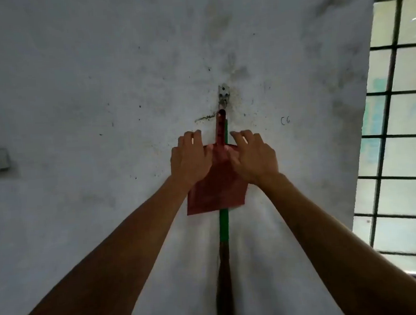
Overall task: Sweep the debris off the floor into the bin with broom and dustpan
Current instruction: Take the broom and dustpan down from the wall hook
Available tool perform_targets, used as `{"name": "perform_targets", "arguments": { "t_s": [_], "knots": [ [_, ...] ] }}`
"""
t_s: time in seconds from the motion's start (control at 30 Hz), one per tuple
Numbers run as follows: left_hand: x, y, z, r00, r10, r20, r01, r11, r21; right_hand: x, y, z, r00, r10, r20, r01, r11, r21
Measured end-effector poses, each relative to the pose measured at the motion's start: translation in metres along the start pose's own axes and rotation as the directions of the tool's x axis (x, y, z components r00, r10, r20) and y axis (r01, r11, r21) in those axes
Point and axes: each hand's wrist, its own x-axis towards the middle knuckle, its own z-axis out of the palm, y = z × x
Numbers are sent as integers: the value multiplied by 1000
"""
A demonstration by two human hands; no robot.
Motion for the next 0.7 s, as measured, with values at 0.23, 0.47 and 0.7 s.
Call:
{"name": "perform_targets", "arguments": {
  "t_s": [0.23, 0.47, 0.7],
  "knots": [
    [11, -20, 5, 931, -206, 302, 278, 936, -216, 5, -19, 17, 981, 74, 180, -71, 997, -20],
    [21, -17, 3, 852, -321, 413, 515, 656, -552, 2, -31, 5, 967, 125, 221, -116, 992, -55],
    [47, -4, -18, 848, -338, 408, 523, 408, -748, 12, -28, -22, 984, 176, 16, -176, 984, -1]
  ]
}}
